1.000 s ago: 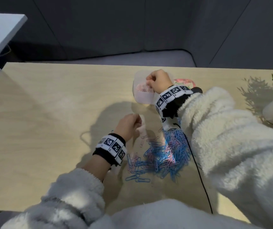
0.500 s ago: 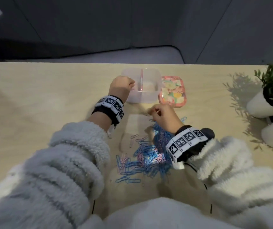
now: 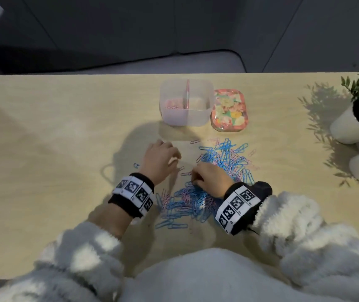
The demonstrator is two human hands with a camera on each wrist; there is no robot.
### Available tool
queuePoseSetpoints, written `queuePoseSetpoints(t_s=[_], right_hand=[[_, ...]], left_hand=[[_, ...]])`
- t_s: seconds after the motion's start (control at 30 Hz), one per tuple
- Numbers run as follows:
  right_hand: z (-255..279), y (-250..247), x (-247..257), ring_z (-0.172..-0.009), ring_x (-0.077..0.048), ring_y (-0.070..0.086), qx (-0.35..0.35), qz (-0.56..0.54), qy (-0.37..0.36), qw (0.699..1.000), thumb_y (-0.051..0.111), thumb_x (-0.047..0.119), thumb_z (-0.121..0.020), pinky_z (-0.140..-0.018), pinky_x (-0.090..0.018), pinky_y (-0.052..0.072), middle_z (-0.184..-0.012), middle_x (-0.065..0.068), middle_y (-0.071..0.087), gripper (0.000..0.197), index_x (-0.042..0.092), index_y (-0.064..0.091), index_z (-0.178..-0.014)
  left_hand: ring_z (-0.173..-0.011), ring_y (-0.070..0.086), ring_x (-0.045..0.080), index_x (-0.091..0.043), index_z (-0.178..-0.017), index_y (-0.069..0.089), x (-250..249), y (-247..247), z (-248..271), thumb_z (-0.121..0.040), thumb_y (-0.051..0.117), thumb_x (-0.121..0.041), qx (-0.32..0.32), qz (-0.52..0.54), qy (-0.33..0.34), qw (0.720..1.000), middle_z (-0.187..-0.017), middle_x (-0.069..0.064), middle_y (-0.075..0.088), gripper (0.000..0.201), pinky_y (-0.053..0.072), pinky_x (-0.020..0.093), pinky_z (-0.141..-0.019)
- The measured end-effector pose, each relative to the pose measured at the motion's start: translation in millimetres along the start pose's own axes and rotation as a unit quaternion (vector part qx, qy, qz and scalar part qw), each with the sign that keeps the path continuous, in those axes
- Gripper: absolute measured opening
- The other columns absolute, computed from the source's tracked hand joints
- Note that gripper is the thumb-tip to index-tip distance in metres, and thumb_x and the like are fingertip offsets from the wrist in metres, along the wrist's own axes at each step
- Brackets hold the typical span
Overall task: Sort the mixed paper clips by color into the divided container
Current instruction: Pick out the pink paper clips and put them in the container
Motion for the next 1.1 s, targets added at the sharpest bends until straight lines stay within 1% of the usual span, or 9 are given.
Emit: queuePoseSetpoints(t_s=[0.1, 0.23, 0.37, 0.43, 0.5, 0.73, 0.87, 1.0, 1.1], right_hand=[[10.4, 5.5, -7.9, -0.095, -0.026, 0.058, 0.019, 0.017, 0.016, 1.000, 0.053, 0.013, -0.087, -0.079, -0.037, 0.046, -0.102, -0.007, 0.060, 0.006, 0.014, 0.058, -0.083], [24.9, -2.3, -25.5, -0.091, -0.026, 0.060, 0.034, 0.013, 0.037, 0.999, 0.053, 0.009, -0.085, -0.073, -0.031, 0.044, -0.097, -0.008, 0.064, 0.007, 0.008, 0.060, -0.086], [10.1, -41.7, -22.5, -0.096, -0.028, 0.058, -0.096, -0.014, 0.029, 0.995, 0.051, 0.008, -0.084, -0.078, -0.037, 0.048, -0.098, -0.009, 0.066, 0.016, 0.010, 0.065, -0.091], [-7.2, -49.9, -19.7, -0.105, -0.026, 0.052, -0.112, 0.020, 0.025, 0.993, 0.051, 0.010, -0.086, -0.084, -0.038, 0.045, -0.105, -0.008, 0.064, 0.019, 0.013, 0.066, -0.099], [-23.9, -49.2, -22.4, -0.107, -0.026, 0.050, -0.100, 0.047, 0.037, 0.993, 0.054, 0.013, -0.087, -0.085, -0.038, 0.043, -0.109, -0.007, 0.061, 0.020, 0.016, 0.065, -0.103], [-41.1, -40.4, -25.7, -0.105, -0.029, 0.055, -0.031, 0.062, 0.066, 0.995, 0.056, 0.010, -0.086, -0.084, -0.039, 0.049, -0.108, -0.011, 0.059, 0.008, 0.010, 0.063, -0.089], [-32.2, -42.6, -11.8, -0.098, -0.030, 0.055, -0.078, 0.031, 0.028, 0.996, 0.052, 0.008, -0.083, -0.079, -0.037, 0.044, -0.101, -0.012, 0.061, 0.010, 0.011, 0.060, -0.087], [-17.3, -19.3, 4.9, -0.098, -0.025, 0.056, -0.028, 0.003, -0.017, 0.999, 0.053, 0.013, -0.086, -0.075, -0.031, 0.040, -0.096, -0.007, 0.064, 0.014, 0.013, 0.061, -0.097], [-15.1, -11.4, 4.3, -0.103, -0.025, 0.054, -0.018, 0.039, -0.019, 0.999, 0.052, 0.013, -0.085, -0.080, -0.033, 0.042, -0.101, -0.009, 0.064, 0.017, 0.012, 0.064, -0.098]], left_hand=[[-0.101, 0.050, 0.022, -0.023, -0.097, 0.064, -12.2, 27.4, 20.6, -0.086, 0.056, -0.033, 0.071, 0.003, 0.000, 0.997, -0.103, 0.000, 0.062, 0.017, 0.036, 0.035, -0.085], [-0.097, 0.052, 0.022, -0.024, -0.094, 0.061, -16.2, 47.9, 37.4, -0.083, 0.059, -0.038, 0.101, 0.012, -0.009, 0.995, -0.099, -0.001, 0.061, 0.018, 0.035, 0.033, -0.082], [-0.094, 0.052, 0.024, -0.016, -0.094, 0.063, -9.5, 39.0, 36.8, -0.086, 0.058, -0.028, 0.041, 0.080, -0.042, 0.995, -0.096, 0.004, 0.059, 0.016, 0.040, 0.035, -0.082], [-0.096, 0.051, 0.024, -0.012, -0.099, 0.062, -2.2, 28.1, 30.0, -0.087, 0.057, -0.022, -0.006, 0.108, -0.075, 0.991, -0.099, 0.007, 0.058, 0.017, 0.042, 0.035, -0.085], [-0.096, 0.053, 0.025, -0.010, -0.104, 0.061, 0.9, 26.3, 21.5, -0.084, 0.060, -0.020, 0.003, 0.108, -0.086, 0.990, -0.103, 0.009, 0.058, 0.022, 0.043, 0.034, -0.085], [-0.088, 0.057, 0.028, -0.006, -0.090, 0.064, 7.3, 28.0, 10.7, -0.082, 0.062, -0.014, 0.016, 0.125, -0.084, 0.989, -0.096, 0.011, 0.061, 0.012, 0.046, 0.036, -0.080], [-0.091, 0.056, 0.028, -0.005, -0.093, 0.061, 13.6, 30.1, 10.3, -0.085, 0.058, -0.015, 0.028, 0.121, -0.090, 0.988, -0.100, 0.012, 0.058, 0.013, 0.044, 0.035, -0.082], [-0.094, 0.056, 0.024, -0.008, -0.105, 0.059, 13.3, 31.7, 11.0, -0.077, 0.069, -0.019, 0.082, 0.127, -0.051, 0.987, -0.107, 0.010, 0.053, 0.031, 0.043, 0.031, -0.083], [-0.093, 0.056, 0.024, -0.009, -0.102, 0.061, 8.8, 32.4, 8.4, -0.074, 0.072, -0.017, 0.115, 0.100, -0.016, 0.988, -0.106, 0.010, 0.054, 0.031, 0.043, 0.030, -0.080]])
Point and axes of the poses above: each hand's wrist, its own z-axis away from the middle knuckle, its own y-axis out of the palm, x = y × z, the point moved 8 cm from there along -z, towards the middle knuckle
